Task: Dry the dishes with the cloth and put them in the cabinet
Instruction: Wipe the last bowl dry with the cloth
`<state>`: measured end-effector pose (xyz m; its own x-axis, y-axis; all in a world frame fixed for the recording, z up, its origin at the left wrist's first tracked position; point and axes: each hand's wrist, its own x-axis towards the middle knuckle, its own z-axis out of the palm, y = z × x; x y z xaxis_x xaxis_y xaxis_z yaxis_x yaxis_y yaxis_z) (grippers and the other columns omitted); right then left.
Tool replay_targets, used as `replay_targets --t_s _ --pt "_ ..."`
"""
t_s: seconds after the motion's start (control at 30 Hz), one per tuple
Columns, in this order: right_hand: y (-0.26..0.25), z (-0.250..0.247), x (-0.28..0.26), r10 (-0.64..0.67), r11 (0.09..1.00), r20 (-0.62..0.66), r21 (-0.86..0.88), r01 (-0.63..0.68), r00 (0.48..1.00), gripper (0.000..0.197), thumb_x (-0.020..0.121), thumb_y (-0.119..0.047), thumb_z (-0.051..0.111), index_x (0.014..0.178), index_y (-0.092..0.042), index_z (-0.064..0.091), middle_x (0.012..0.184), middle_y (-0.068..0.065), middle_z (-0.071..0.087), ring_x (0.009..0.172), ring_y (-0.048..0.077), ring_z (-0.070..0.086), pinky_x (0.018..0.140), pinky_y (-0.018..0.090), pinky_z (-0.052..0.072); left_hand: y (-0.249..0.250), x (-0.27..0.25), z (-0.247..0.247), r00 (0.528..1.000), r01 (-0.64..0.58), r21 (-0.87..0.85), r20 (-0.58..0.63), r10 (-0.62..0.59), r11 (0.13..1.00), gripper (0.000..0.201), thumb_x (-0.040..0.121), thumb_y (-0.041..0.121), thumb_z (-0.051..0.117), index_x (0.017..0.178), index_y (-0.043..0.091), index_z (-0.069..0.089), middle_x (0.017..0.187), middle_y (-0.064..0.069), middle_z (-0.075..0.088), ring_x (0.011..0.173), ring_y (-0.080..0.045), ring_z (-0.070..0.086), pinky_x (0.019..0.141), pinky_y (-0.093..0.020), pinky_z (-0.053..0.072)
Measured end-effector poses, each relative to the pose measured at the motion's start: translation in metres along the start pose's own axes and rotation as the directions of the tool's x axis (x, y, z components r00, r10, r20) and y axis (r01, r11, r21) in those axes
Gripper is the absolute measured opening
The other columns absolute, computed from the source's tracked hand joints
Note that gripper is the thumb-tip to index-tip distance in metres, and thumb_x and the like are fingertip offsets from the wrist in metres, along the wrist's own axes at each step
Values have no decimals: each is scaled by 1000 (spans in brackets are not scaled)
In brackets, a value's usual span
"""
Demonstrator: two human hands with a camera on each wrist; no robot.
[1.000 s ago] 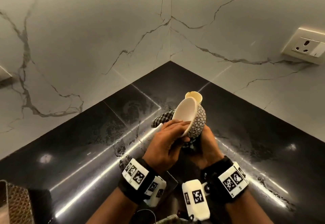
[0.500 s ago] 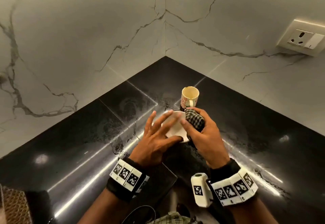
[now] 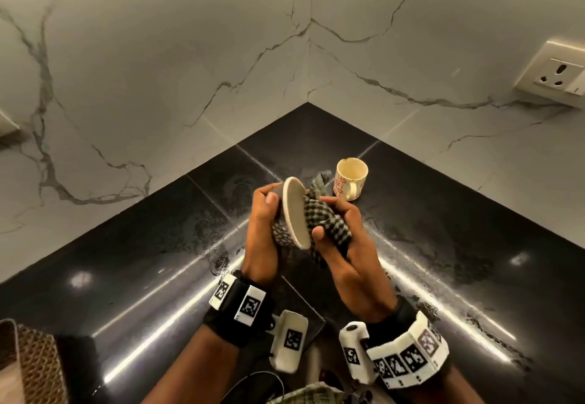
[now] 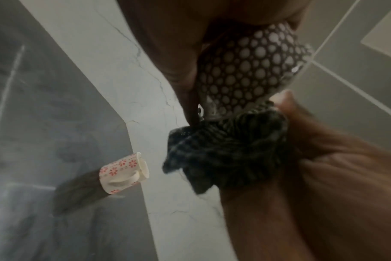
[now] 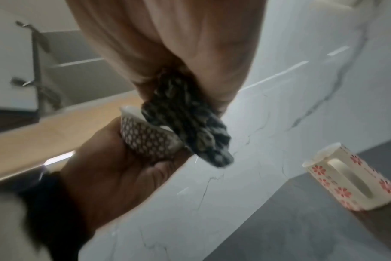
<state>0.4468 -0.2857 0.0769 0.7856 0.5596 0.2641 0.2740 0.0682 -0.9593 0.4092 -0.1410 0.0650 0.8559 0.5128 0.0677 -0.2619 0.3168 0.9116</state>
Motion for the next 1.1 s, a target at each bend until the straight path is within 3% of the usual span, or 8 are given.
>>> replay_targets --t_s 0.17,0.37,0.5,0.7,0.8,0.9,1.03,1.1 --pt "9 9 -8 -207 934 338 -212 289 918 58 101 -50 47 146 -14 41 151 5 50 140 24 48 111 48 44 12 -2 7 972 231 -102 77 -224 968 71 100 51 40 130 -12 54 126 -41 57 111 -46 61 105 -58 46" --pt "22 12 0 -217 532 345 -743 407 913 70 104 -54 35 158 -11 30 162 4 35 155 15 21 125 46 21 20 3 -7 957 -173 180 261 122 968 44 93 30 51 122 -1 63 113 -21 70 100 -41 70 89 -47 58" --pt "9 20 -8 9 1000 239 -23 -4 971 49 104 -51 42 133 -14 57 129 5 67 120 26 64 105 53 49 15 2 -1 957 -274 117 127 259 955 42 93 27 51 116 -6 64 109 -24 70 92 -50 66 83 -56 55" --pt "-16 9 -3 160 510 176 827 -234 971 63 85 -44 77 124 1 57 114 20 67 103 32 67 88 41 58 6 -5 13 966 -260 43 18 259 965 58 93 42 52 120 -9 58 113 -34 65 100 -53 64 89 -59 55" --pt "-16 0 0 -90 963 128 265 53 988 41 100 -47 54 131 -20 52 114 6 69 103 19 67 89 38 56 12 -3 16 966 -257 27 19 256 966 52 93 33 44 119 -10 59 110 -32 67 97 -45 67 86 -49 56" --pt "-7 -4 3 -219 796 204 -529 296 954 43 104 -46 43 142 -24 41 127 -1 68 115 7 61 101 38 53 16 0 12 944 -330 103 61 325 938 44 94 26 45 119 -5 61 110 -26 70 97 -44 69 86 -49 56" --pt "-11 6 1 35 996 204 74 -51 978 35 108 -34 45 136 -18 57 128 8 68 116 25 66 101 49 52 11 1 7 926 -378 182 71 371 908 41 94 26 48 117 -5 62 108 -25 70 92 -48 68 82 -61 56" --pt "-15 3 5 240 808 242 487 -332 940 37 107 -30 47 127 -3 62 121 27 66 109 41 65 100 53 50 5 -2 5 929 -367 224 52 365 903 41 94 29 48 116 -3 62 107 -21 71 92 -45 68 81 -58 56"
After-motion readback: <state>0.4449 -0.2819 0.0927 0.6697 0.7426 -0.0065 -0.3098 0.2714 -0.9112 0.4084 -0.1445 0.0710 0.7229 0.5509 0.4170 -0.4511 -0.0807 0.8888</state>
